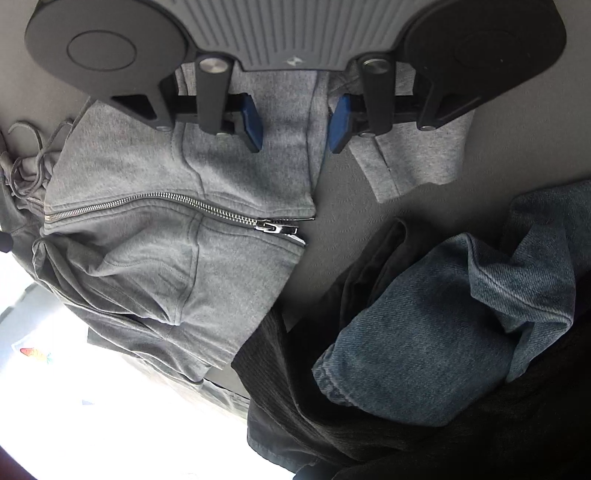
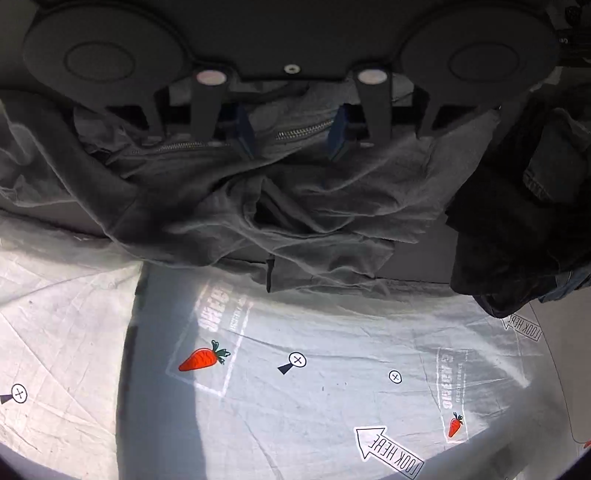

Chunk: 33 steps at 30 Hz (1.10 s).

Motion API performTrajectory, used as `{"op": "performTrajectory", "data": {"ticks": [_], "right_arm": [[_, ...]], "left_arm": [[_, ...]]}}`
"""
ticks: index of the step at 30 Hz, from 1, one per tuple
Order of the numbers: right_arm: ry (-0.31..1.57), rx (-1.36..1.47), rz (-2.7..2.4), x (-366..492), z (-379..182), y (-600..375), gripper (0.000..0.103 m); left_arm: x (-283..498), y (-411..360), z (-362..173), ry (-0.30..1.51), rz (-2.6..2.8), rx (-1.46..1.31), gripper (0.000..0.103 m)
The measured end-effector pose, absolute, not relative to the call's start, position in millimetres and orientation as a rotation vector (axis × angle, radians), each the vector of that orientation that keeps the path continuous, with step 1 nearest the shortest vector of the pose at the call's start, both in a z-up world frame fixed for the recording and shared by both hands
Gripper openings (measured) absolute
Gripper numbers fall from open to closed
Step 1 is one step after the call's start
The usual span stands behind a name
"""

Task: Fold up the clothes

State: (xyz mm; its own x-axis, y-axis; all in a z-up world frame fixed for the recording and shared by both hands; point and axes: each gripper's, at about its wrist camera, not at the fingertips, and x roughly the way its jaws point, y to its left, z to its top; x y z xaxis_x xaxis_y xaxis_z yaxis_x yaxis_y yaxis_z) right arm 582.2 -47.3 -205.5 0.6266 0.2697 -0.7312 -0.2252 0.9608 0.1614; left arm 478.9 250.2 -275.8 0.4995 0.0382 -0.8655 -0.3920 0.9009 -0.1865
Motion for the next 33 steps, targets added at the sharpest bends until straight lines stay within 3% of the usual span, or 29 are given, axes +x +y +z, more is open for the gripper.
{"op": "performTrajectory", "data": {"ticks": [2, 9, 13, 16, 19, 22, 24, 26, 28, 33], "right_arm": [[0.946, 0.123, 0.266, 559, -231, -51, 0.026], [1.060, 0.300, 0.287, 503, -260, -33, 0.027], [1.074, 0.362, 0.290, 494, -262, -16, 0.041], [1.106, 0.385, 0.295, 491, -269, 0, 0.043], [1.088, 0.325, 0.294, 488, -268, 16, 0.054], [1.108, 0.327, 0.341, 489, -267, 28, 0.054], [1.102, 0.235, 0.355, 485, -267, 42, 0.049], [1.032, 0.055, 0.387, 475, -267, 56, 0.023], [0.976, -0.049, 0.419, 466, -265, 59, 0.011], [0.876, -0.142, 0.335, 440, -254, 18, 0.006]], "left_arm": [[475, 248, -274, 1.021, 0.258, -0.379, 0.042], [452, 239, -265, 1.024, 0.201, -0.334, 0.044], [437, 243, -265, 1.031, 0.178, -0.354, 0.044], [428, 247, -266, 1.033, 0.168, -0.385, 0.044], [422, 249, -263, 1.025, 0.164, -0.389, 0.044], [415, 250, -259, 1.013, 0.170, -0.386, 0.044], [410, 249, -256, 1.006, 0.180, -0.387, 0.044], [404, 248, -252, 0.999, 0.194, -0.395, 0.044], [397, 245, -247, 0.987, 0.207, -0.401, 0.044], [369, 229, -231, 0.942, 0.238, -0.376, 0.044]]}}
